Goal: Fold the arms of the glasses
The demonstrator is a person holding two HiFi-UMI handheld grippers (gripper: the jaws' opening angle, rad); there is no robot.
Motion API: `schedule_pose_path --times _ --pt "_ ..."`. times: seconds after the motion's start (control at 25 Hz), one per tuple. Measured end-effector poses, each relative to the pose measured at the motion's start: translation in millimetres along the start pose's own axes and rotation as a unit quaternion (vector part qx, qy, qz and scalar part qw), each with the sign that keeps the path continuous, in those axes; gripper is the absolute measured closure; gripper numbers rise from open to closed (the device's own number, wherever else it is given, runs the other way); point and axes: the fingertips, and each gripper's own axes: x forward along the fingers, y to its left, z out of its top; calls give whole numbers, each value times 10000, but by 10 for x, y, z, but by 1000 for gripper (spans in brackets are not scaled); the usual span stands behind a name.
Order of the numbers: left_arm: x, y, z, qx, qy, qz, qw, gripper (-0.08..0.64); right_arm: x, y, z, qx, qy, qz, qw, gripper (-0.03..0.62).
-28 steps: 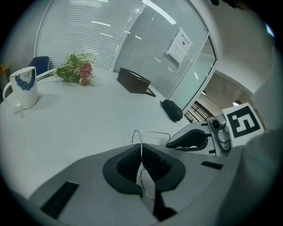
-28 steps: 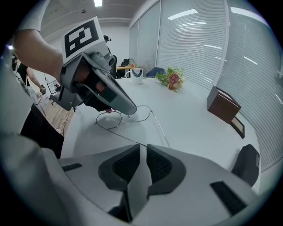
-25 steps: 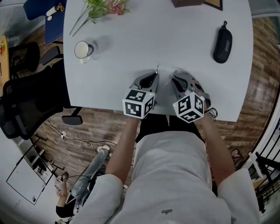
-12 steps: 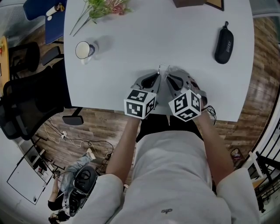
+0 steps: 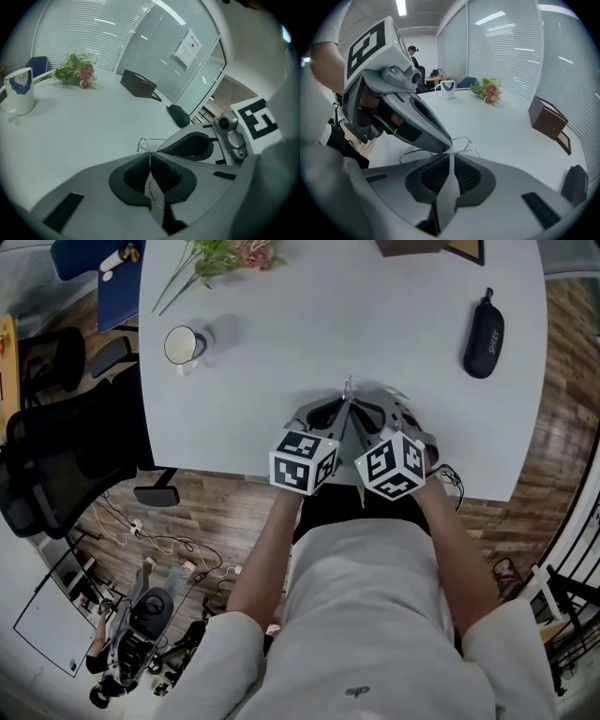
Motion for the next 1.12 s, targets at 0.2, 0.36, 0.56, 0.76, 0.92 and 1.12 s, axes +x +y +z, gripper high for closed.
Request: schedule_pose_path --times 0.2,0.36,0.56,0.76,0.92,1.12 --pt "2 -3 0 48 28 -54 10000 537 25 39 -1 -101 17 59 9999 555" --pt "-1 -7 2 59 40 -67 10000 537 13 44 -10 -102 25 44 9999 555" --pt "2 0 -7 54 54 -60 10000 537 -14 32 -46 -104 47 9 9999 555" --pt "-7 42 -17 56 80 -14 10000 537 -85 9 -58 -142 36 -46 9999 555" --pt "-27 75 -14 37 81 33 10000 537 -202 -45 -52 -160 -30 -165 9997 555" --pt "-19 84 -2 11 53 58 10000 537 -377 -191 -54 -49 -165 -379 9991 555"
